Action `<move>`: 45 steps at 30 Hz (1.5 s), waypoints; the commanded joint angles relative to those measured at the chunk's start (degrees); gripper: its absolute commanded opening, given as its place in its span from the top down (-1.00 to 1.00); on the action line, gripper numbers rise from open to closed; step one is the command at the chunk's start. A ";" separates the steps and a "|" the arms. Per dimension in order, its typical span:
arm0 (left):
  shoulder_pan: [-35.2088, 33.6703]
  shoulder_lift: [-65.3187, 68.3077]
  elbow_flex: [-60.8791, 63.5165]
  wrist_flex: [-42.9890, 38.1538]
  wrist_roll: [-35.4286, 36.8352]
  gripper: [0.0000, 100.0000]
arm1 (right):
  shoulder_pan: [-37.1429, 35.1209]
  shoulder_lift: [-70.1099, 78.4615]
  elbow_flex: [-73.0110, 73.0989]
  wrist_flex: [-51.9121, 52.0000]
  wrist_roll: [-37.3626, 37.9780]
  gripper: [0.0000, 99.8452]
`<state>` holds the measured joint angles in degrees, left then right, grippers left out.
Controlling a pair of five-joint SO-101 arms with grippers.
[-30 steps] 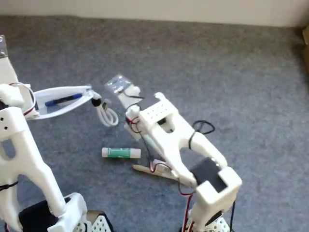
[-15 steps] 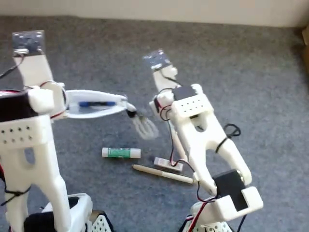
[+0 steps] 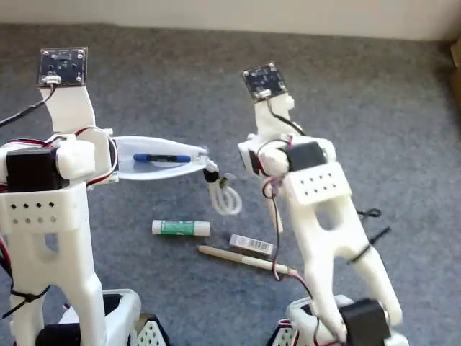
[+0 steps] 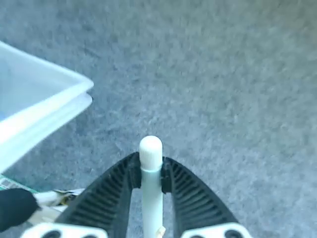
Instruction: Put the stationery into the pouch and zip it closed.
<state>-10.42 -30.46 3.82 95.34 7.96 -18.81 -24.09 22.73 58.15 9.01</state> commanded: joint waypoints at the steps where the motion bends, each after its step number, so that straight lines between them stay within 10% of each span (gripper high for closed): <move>1: 1.27 -2.15 0.22 -0.18 0.70 0.99 | 0.48 -8.84 -0.04 -0.75 -0.62 0.99; 45: 1.01 -2.68 7.69 -3.87 0.70 0.99 | -18.15 -36.00 -1.98 -14.46 -3.87 0.99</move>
<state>-10.51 -32.40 11.74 92.26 7.96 -35.52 -58.73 23.16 47.16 5.32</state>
